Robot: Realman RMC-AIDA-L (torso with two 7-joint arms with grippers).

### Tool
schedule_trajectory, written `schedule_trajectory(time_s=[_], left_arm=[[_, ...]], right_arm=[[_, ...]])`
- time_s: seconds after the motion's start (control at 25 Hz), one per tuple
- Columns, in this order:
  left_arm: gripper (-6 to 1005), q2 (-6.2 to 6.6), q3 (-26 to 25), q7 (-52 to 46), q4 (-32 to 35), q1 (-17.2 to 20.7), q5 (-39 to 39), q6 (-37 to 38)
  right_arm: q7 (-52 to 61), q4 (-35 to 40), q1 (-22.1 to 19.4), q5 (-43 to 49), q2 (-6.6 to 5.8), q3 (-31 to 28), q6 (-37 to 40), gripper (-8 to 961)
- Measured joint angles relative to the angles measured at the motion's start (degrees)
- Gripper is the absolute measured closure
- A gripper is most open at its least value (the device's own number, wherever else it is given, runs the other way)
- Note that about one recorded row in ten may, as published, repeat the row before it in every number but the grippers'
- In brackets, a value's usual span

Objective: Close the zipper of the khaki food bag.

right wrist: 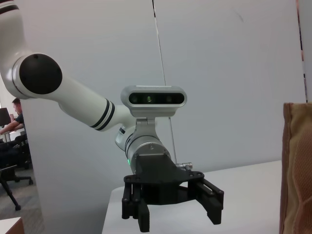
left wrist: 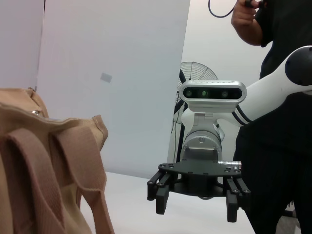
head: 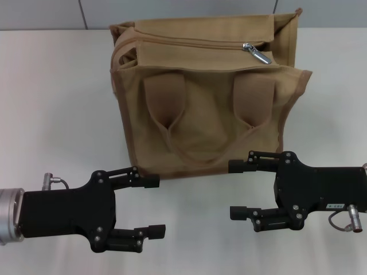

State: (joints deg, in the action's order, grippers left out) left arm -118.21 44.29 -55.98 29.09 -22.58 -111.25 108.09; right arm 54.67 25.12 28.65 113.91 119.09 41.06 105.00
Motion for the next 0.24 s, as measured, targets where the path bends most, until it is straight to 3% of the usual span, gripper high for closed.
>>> schedule_trajectory(time_s=[0.24], left_arm=[[170, 0.01, 0.0, 0.0, 0.0, -0.1, 0.0, 0.0]], right_arm=[[0.0, 0.0, 0.0, 0.0, 0.00, 0.0, 0.0, 178]])
